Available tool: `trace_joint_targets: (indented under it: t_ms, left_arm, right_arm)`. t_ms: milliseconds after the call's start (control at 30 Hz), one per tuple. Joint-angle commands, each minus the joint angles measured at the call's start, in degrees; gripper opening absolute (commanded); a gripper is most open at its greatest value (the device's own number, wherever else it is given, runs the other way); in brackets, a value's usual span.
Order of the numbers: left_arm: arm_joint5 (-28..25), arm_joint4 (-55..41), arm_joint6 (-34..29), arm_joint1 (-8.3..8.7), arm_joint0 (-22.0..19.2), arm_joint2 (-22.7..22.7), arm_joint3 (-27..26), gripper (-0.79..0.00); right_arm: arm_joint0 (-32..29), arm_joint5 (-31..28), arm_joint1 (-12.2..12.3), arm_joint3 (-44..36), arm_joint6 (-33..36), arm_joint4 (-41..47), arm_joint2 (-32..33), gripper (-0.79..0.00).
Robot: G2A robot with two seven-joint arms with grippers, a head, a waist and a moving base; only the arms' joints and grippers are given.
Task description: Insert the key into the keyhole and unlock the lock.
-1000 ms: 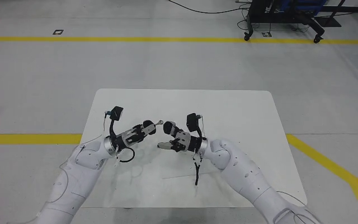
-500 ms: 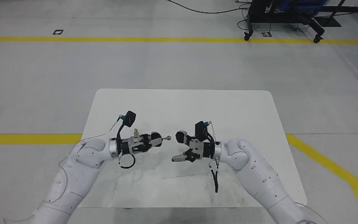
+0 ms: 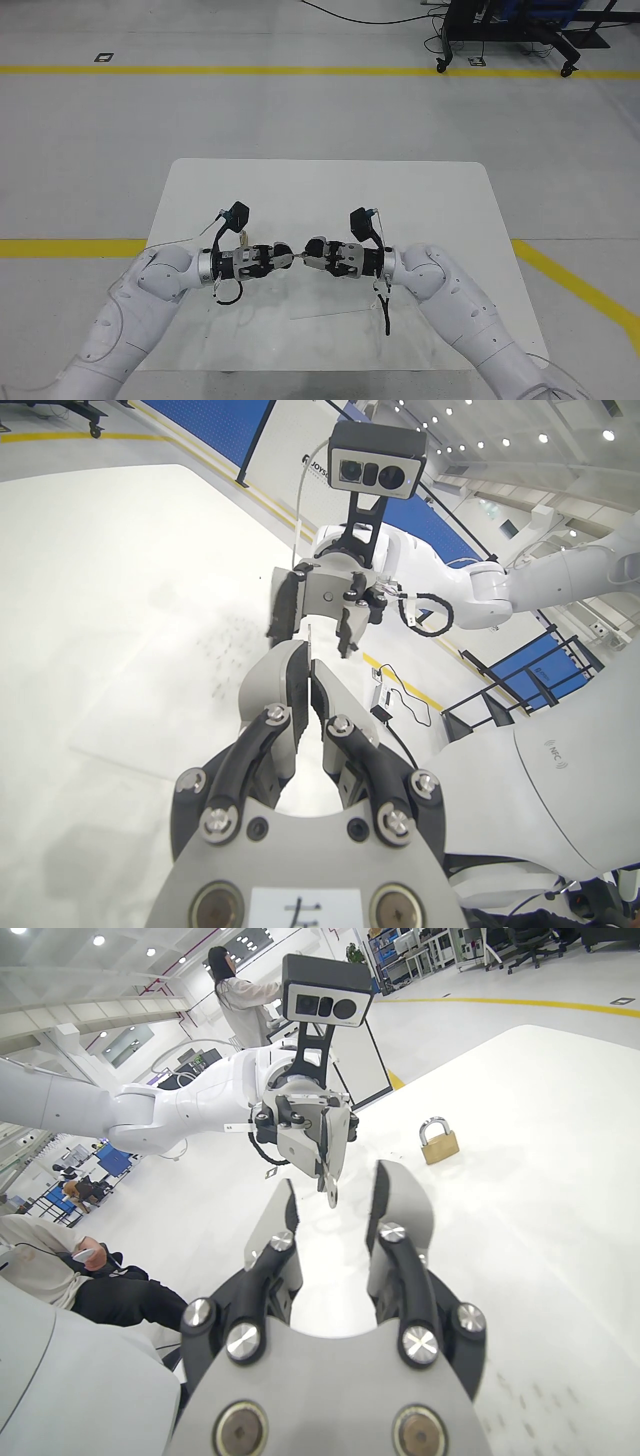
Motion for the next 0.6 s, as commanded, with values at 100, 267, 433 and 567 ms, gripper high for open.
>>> trace_joint_targets:
  t_ms: [100, 267, 433, 567]
  left_arm:
    - [0.0, 0.4, 0.1, 0.26, 0.2, 0.1, -0.5, -0.785]
    - [0.0, 0.8, 0.5, 0.43, 0.1, 0.4, -0.7, -0.785]
    - [0.0, 2.0, 1.6, 0.57, 0.2, 0.4, -0.6, -0.785]
    - [0.0, 2.2, 3.7, 0.55, 0.3, 0.3, -0.1, -0.785]
  right_arm:
    - [0.5, -0.5, 0.0, 0.7, -0.2, 0.8, -0.8, -0.529]
    - [1.2, -0.5, -0.1, 1.3, -0.5, 1.4, -1.7, -0.625]
    - [1.8, -0.9, -0.2, 1.8, -0.5, 1.7, -2.4, -0.785]
    - [2.1, -1.6, -0.1, 1.9, -0.4, 1.2, -2.9, -0.785]
